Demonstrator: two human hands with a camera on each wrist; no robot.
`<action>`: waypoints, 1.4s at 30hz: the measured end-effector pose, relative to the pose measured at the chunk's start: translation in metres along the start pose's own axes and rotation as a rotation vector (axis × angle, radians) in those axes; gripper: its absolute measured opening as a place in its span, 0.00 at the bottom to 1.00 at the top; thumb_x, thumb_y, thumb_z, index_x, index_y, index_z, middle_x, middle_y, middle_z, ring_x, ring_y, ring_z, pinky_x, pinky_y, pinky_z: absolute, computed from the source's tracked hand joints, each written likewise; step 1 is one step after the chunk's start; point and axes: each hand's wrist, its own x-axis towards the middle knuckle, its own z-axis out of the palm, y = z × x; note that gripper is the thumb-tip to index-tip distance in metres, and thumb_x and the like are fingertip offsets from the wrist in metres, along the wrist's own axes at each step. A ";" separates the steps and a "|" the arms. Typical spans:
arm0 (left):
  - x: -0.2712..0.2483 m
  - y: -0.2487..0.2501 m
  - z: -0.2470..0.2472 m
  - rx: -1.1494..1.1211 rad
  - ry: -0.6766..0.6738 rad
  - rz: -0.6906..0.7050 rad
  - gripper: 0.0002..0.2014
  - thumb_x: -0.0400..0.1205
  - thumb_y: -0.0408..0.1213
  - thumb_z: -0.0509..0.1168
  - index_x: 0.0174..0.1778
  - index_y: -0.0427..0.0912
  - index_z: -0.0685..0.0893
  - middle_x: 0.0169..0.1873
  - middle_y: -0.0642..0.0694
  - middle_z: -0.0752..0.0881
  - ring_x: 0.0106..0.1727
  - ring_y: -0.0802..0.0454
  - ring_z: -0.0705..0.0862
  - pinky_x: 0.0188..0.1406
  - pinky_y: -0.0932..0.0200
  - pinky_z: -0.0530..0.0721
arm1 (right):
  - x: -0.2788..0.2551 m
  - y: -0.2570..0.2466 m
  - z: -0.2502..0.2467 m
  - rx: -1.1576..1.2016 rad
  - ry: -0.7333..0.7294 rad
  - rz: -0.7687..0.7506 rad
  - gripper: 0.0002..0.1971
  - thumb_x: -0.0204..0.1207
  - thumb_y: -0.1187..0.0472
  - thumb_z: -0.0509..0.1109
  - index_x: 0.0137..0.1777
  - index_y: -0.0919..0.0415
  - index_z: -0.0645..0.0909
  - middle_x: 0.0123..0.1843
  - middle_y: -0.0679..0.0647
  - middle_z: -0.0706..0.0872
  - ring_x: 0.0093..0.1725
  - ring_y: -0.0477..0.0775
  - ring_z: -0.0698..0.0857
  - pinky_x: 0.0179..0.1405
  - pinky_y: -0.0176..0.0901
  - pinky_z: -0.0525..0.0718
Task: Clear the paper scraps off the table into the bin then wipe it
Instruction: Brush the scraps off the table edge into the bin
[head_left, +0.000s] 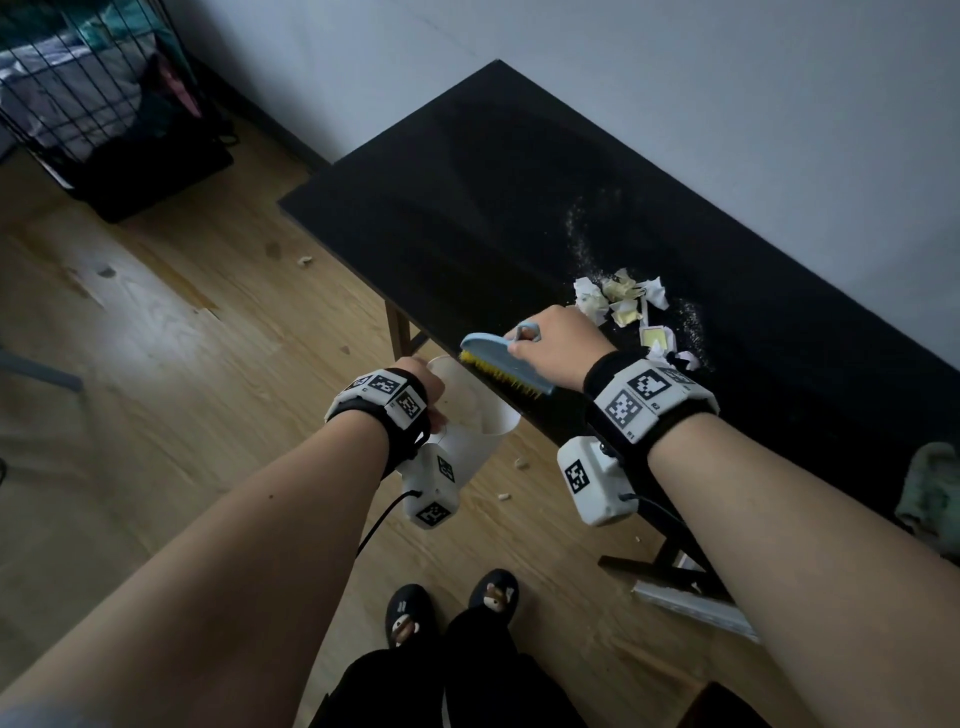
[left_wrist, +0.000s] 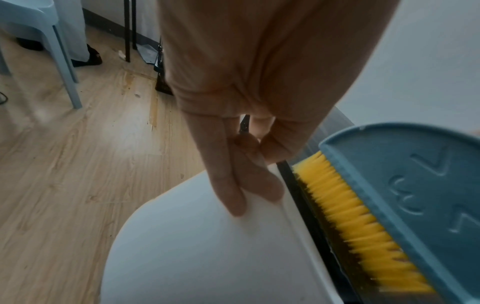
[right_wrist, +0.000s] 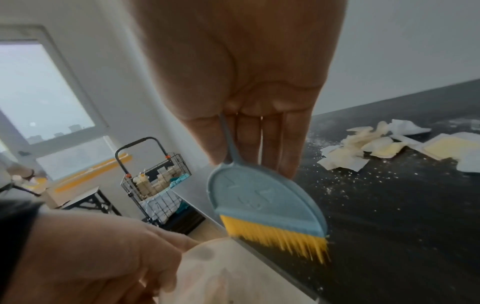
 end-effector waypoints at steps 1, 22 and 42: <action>0.000 0.001 0.001 -0.024 -0.011 -0.007 0.18 0.83 0.26 0.57 0.71 0.29 0.72 0.44 0.34 0.82 0.41 0.40 0.86 0.48 0.47 0.90 | -0.002 0.003 -0.002 0.039 0.000 0.004 0.13 0.80 0.56 0.64 0.55 0.57 0.88 0.53 0.58 0.90 0.53 0.57 0.87 0.57 0.54 0.86; -0.010 0.017 0.054 0.120 -0.070 -0.024 0.26 0.82 0.25 0.56 0.79 0.38 0.66 0.50 0.32 0.89 0.46 0.43 0.89 0.45 0.49 0.90 | -0.039 0.139 -0.042 0.060 0.313 0.500 0.15 0.83 0.59 0.57 0.54 0.58 0.87 0.48 0.61 0.86 0.42 0.59 0.77 0.43 0.43 0.75; -0.019 0.015 0.071 0.047 -0.064 -0.087 0.28 0.83 0.24 0.55 0.80 0.42 0.64 0.34 0.35 0.84 0.39 0.38 0.88 0.51 0.40 0.89 | -0.055 0.108 -0.033 0.031 0.298 0.487 0.12 0.80 0.59 0.60 0.51 0.67 0.81 0.51 0.63 0.86 0.50 0.64 0.85 0.42 0.44 0.77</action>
